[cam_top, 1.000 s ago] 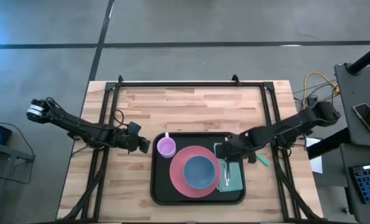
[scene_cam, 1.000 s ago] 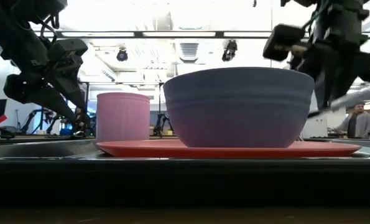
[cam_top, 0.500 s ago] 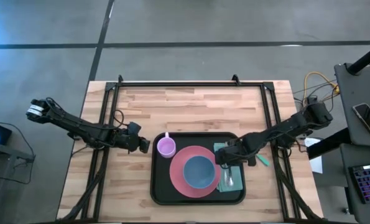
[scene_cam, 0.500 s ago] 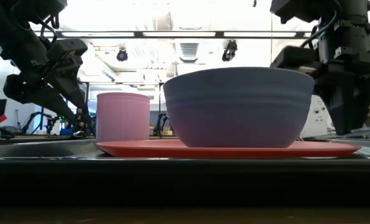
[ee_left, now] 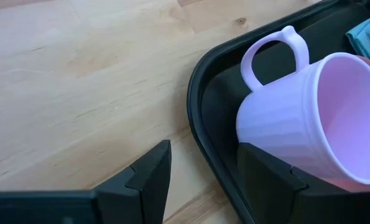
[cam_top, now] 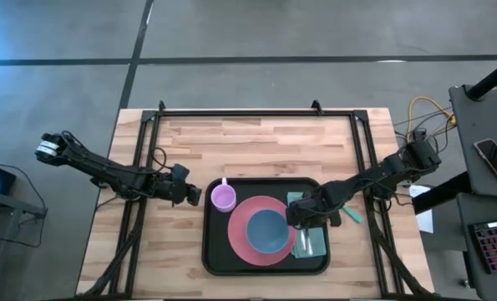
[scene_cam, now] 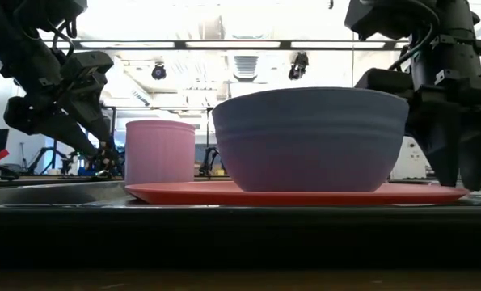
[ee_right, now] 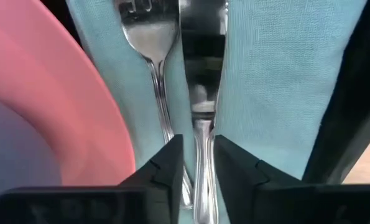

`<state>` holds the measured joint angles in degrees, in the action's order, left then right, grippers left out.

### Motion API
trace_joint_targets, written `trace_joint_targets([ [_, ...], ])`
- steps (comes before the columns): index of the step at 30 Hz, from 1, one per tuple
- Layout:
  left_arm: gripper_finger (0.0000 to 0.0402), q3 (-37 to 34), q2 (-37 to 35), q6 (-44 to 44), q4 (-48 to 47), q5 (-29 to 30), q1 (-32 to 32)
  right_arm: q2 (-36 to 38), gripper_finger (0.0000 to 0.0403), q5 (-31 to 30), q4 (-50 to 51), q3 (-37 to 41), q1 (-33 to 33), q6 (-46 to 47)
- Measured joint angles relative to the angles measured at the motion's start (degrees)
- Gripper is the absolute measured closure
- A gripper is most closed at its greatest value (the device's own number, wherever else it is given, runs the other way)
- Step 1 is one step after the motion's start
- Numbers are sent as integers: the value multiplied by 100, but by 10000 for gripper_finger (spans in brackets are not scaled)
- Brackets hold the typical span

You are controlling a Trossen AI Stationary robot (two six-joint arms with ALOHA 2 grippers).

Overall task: Set up tray
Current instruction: Put the silver table knife next to the silver fork on the green napkin, then put the green table spoon to the right of the silver table knife on the green napkin

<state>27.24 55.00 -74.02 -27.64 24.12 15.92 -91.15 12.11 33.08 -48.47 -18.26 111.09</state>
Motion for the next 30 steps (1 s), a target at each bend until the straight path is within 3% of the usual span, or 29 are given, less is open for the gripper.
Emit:
trace_joint_targets([
  [8,236,0,0,0,-2,0,0,222,250,-27,151,-122,0,-314],
  [13,236,0,0,0,-4,0,0,465,222,-303,1404,-457,5,-930],
  [21,236,0,0,0,0,0,0,642,224,154,3040,-374,29,-1868],
  [30,236,0,0,-1,0,0,0,592,229,37,3075,429,856,-2757],
])
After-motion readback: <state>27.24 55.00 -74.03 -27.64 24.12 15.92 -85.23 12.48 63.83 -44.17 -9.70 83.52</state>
